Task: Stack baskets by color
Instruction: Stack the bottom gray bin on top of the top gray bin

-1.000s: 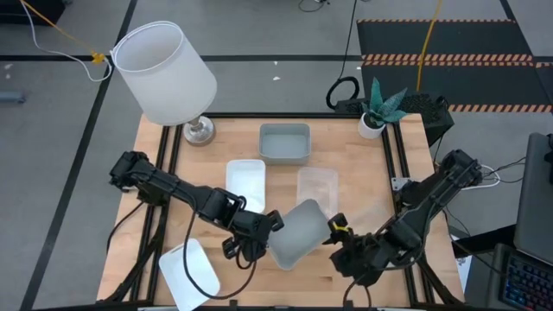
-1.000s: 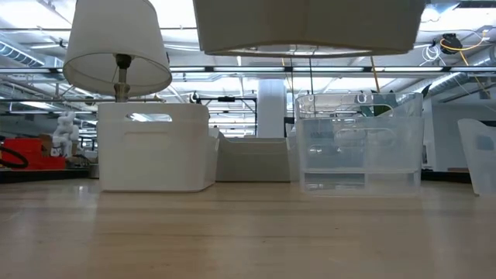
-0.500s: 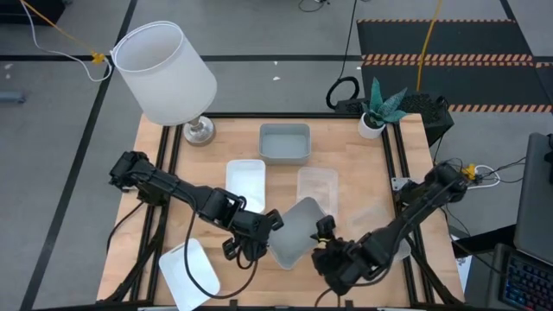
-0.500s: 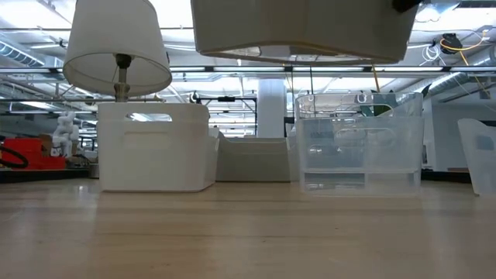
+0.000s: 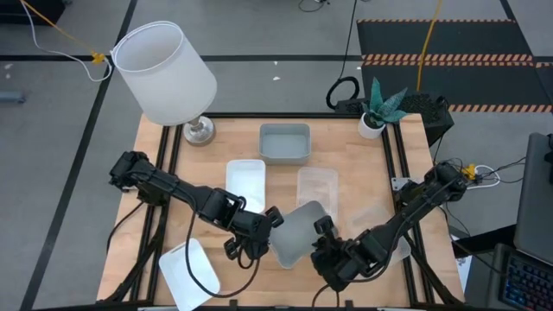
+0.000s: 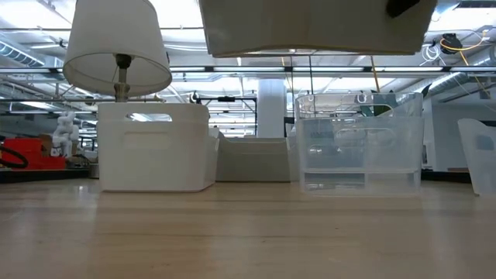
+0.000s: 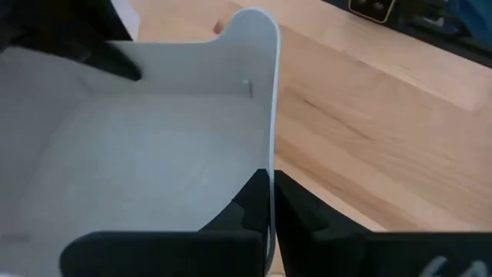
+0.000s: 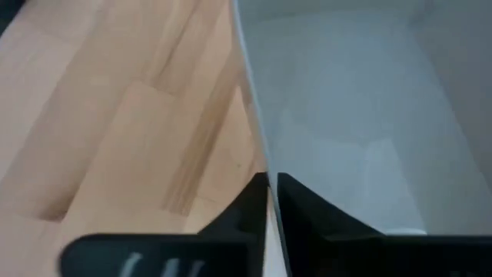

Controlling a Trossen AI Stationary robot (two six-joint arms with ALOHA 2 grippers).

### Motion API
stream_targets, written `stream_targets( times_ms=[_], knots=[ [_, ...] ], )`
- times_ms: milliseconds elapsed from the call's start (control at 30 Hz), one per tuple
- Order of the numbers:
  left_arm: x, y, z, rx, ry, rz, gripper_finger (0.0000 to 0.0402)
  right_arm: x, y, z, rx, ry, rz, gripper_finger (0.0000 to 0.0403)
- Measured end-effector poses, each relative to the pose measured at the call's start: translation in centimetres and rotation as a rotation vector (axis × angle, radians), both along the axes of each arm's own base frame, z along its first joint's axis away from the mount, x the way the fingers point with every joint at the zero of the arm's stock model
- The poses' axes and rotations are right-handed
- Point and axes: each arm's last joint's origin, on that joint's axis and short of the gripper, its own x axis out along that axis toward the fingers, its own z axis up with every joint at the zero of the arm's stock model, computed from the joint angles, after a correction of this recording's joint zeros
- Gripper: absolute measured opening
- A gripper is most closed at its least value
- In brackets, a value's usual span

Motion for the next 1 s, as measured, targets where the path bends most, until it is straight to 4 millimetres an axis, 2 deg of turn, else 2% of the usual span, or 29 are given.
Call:
stream_targets(
  times_ms=[100,200,367,500,867,1000],
  knots=[
    [0.1,0.0,0.1,-0.026,-0.004,0.034,0.0007,0.0,0.1,0.0,0.017,0.015,0.013,0.0006],
    [0.4,-0.1,0.3,-0.08,-0.025,0.144,0.0018,-0.1,0.0,0.0,0.016,0.019,0.016,0.0012],
    [0.5,-0.4,0.5,-0.062,-0.091,0.322,0.009,-0.2,0.0,-0.1,0.009,0.032,0.016,0.0011],
    [0.2,-1.0,0.5,-0.061,-0.094,0.334,0.0132,-0.1,0.0,-0.1,0.018,0.036,0.022,0.0005],
    [0.0,-1.7,0.6,-0.058,-0.11,0.291,0.0132,0.0,0.1,-0.1,0.01,0.031,0.056,0.0001],
    [0.0,-1.7,0.1,-0.037,-0.104,0.269,0.0112,0.1,0.1,0.0,0.012,0.024,0.063,0.0001]
  ],
)
